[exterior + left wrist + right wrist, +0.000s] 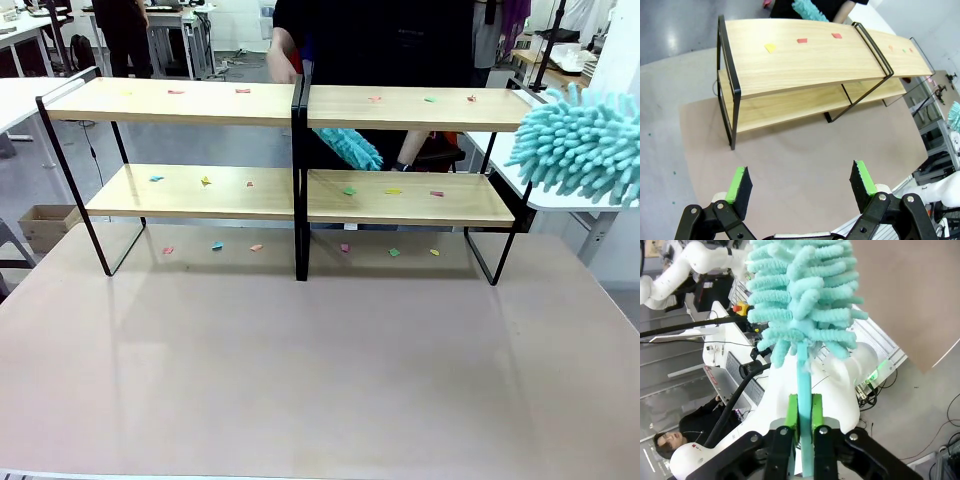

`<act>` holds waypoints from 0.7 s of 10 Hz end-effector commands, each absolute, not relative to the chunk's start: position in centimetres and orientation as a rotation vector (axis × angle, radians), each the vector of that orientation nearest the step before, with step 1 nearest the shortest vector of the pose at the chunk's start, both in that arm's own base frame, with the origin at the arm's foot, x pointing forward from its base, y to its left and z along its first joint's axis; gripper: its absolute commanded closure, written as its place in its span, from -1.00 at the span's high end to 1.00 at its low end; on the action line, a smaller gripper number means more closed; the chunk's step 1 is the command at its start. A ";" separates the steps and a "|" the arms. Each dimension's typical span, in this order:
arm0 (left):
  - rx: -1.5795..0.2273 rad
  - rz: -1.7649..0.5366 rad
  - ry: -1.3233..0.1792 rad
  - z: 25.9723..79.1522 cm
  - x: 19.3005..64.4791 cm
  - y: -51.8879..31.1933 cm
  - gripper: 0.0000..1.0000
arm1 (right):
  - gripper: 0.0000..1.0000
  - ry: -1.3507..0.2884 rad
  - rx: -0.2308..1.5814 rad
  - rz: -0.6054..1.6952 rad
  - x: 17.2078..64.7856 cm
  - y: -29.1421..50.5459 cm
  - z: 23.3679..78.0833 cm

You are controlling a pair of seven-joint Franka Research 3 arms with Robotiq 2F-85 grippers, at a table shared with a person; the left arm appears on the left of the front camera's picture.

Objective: Clean the shelves.
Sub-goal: Clean a randomly selected level of the Shelf with the Duster.

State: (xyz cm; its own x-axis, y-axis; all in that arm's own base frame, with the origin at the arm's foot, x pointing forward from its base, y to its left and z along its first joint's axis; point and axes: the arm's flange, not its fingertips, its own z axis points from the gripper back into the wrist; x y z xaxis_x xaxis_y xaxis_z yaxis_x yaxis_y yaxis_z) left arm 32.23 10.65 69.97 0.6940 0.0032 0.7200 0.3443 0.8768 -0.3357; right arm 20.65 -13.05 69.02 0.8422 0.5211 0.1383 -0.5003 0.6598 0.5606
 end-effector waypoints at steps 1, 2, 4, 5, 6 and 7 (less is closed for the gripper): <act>-0.477 -0.200 -0.786 69.9 32.1 10.6 1.00 | -0.75 -0.071 0.522 0.550 22.1 -8.3 73.5; -0.477 -0.200 -0.786 69.9 32.1 10.6 1.00 | -0.75 -0.052 0.419 0.562 23.6 -3.4 76.0; -0.477 -0.200 -0.786 69.9 32.1 10.6 1.00 | -0.75 -0.107 0.274 0.612 24.9 4.4 78.7; -0.477 -0.200 -0.786 69.9 32.1 10.6 1.00 | -0.75 -0.184 0.235 0.587 24.8 6.4 80.1; -0.477 -0.200 -0.786 69.9 32.1 10.6 1.00 | -0.75 -0.175 0.199 0.613 24.3 8.3 80.5; -0.477 -0.200 -0.786 69.9 32.1 10.6 1.00 | -0.75 -0.128 0.288 0.647 24.2 6.7 78.9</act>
State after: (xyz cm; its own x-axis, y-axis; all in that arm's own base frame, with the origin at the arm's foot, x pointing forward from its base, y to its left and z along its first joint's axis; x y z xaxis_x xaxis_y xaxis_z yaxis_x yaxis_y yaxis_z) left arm 32.26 10.66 69.92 0.6948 0.0034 0.7192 0.3440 0.8766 -0.3364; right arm 24.21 9.50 80.12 0.7809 0.5839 0.2219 -0.6205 0.7659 0.1685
